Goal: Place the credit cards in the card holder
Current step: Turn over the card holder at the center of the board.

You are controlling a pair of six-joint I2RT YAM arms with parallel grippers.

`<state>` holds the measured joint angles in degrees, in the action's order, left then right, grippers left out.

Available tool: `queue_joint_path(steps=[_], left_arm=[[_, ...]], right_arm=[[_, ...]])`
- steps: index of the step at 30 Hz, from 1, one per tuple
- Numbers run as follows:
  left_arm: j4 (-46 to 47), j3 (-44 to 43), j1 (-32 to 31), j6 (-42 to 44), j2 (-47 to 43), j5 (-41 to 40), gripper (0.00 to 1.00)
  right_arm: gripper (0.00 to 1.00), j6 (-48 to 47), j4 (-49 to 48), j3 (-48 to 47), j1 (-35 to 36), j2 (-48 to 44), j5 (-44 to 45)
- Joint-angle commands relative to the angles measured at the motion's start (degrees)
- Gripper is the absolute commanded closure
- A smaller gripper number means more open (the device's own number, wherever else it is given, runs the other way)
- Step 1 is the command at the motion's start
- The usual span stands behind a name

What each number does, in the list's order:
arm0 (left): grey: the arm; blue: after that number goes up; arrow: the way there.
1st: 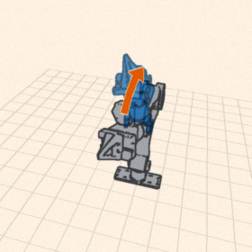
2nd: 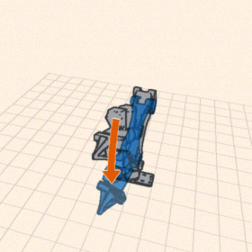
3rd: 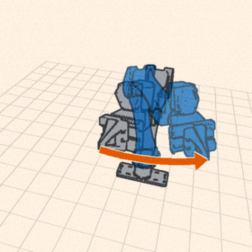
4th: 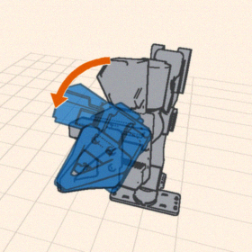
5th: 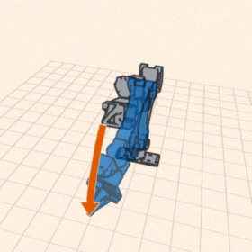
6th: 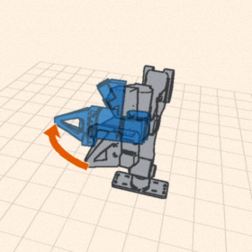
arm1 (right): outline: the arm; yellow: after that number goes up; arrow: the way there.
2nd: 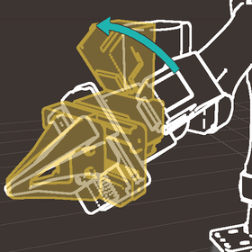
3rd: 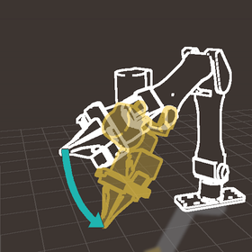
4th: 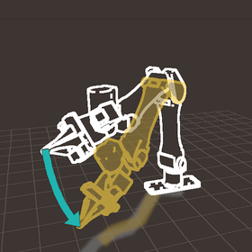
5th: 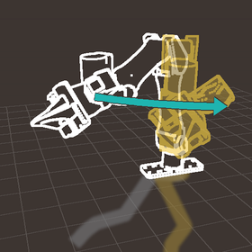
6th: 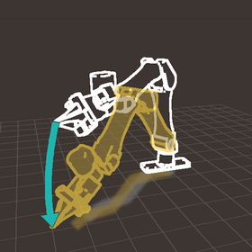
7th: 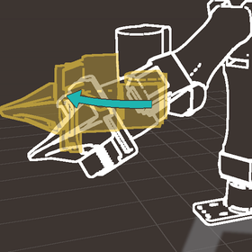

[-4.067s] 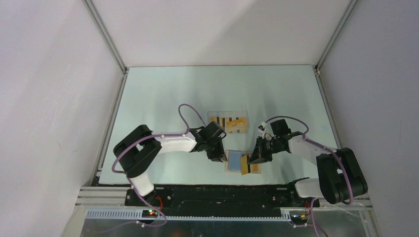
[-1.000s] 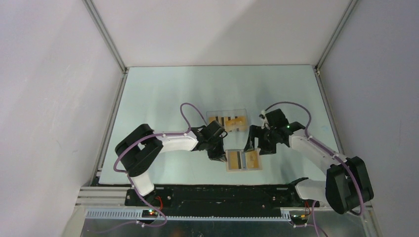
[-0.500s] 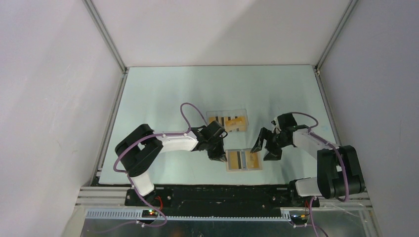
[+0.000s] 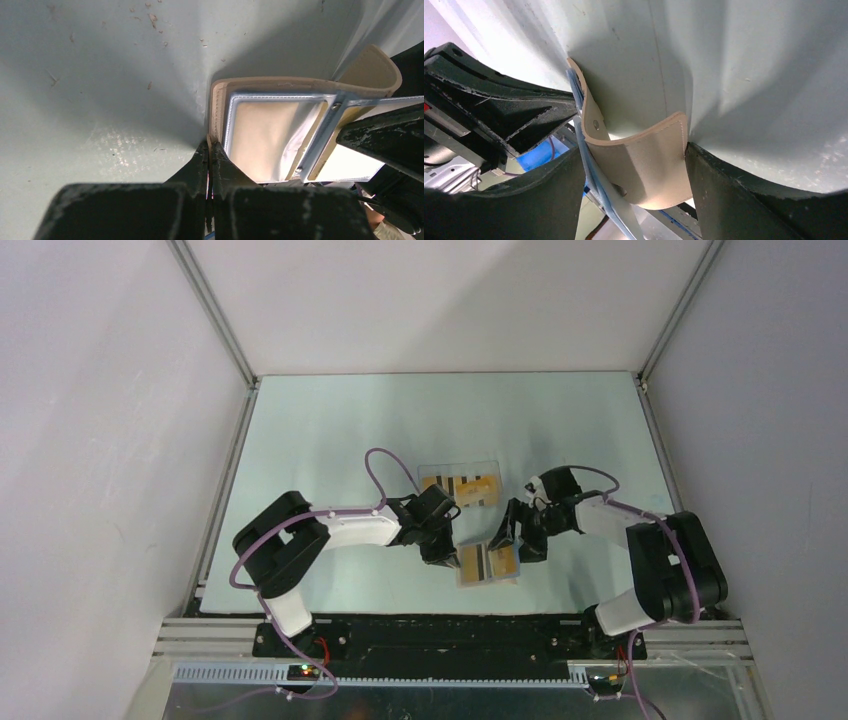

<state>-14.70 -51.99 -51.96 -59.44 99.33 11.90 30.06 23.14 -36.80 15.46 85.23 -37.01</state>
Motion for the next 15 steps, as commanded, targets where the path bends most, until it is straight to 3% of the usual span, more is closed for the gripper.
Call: queue_joint_path(steps=[1, 8, 15], left_arm=[[-1.35, -0.52, -0.29, 1.96, -0.47, -3.4, 1.0], [-1.35, -0.69, -0.28, 1.96, -0.37, -3.37, 1.0], [-1.33, -0.44, -0.37, 1.79, -0.56, -3.6, 1.0]], right_arm=[[0.25, -0.45, -2.78, 2.17, 1.96, -1.69, 3.32], [0.25, 1.57, -2.15, 2.16, 1.99, -10.99, -1.47], [0.26, 1.92, 3.41, 2.08, 1.93, -18.05, -0.26]])
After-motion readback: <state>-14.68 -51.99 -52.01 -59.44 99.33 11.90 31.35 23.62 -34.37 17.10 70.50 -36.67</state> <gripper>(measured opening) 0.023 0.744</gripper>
